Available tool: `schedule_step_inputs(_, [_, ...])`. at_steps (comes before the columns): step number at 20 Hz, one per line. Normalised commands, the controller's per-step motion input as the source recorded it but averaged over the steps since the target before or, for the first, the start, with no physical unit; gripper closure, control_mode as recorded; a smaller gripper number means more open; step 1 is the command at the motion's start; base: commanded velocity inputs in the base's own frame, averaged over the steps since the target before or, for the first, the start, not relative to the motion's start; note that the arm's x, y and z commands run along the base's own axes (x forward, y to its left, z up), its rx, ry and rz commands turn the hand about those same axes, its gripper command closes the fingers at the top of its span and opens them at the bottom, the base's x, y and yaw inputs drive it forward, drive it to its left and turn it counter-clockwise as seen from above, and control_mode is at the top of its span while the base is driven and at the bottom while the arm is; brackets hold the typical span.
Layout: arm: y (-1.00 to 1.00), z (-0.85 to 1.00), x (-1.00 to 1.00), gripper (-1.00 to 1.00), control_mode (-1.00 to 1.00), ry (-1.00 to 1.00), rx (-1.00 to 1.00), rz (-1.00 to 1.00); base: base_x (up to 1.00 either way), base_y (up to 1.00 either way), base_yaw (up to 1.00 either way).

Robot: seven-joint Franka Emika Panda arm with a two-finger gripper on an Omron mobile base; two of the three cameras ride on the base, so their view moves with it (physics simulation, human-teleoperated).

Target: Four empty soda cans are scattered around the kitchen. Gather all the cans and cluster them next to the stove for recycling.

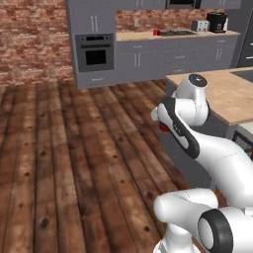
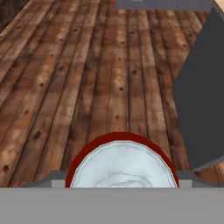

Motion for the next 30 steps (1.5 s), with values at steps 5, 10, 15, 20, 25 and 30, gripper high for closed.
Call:
schedule_step_inputs(5, [0.00, 0.00, 0.00, 1.00, 1.00, 0.00, 0.00, 0.00, 1.00, 0.97, 0.07])
schedule_step_inputs(10, [0.00, 0.00, 0.00, 1.00, 1.00, 0.00, 0.00, 0.00, 1.00, 0.81, 0.07])
schedule_step_inputs(15, [0.00, 0.00, 0.00, 1.00, 1.00, 0.00, 0.00, 0.00, 1.00, 0.44, 0.07])
schedule_step_inputs(20, [0.00, 0.00, 0.00, 1.00, 1.00, 0.00, 0.00, 0.00, 1.00, -0.05, 0.12])
schedule_step_inputs(25, [0.00, 0.00, 0.00, 1.00, 1.00, 0.00, 0.00, 0.00, 1.00, -0.30, 0.16])
schedule_step_inputs(30, [0.00, 0.00, 0.00, 1.00, 1.00, 0.00, 0.00, 0.00, 1.00, -0.34, 0.18])
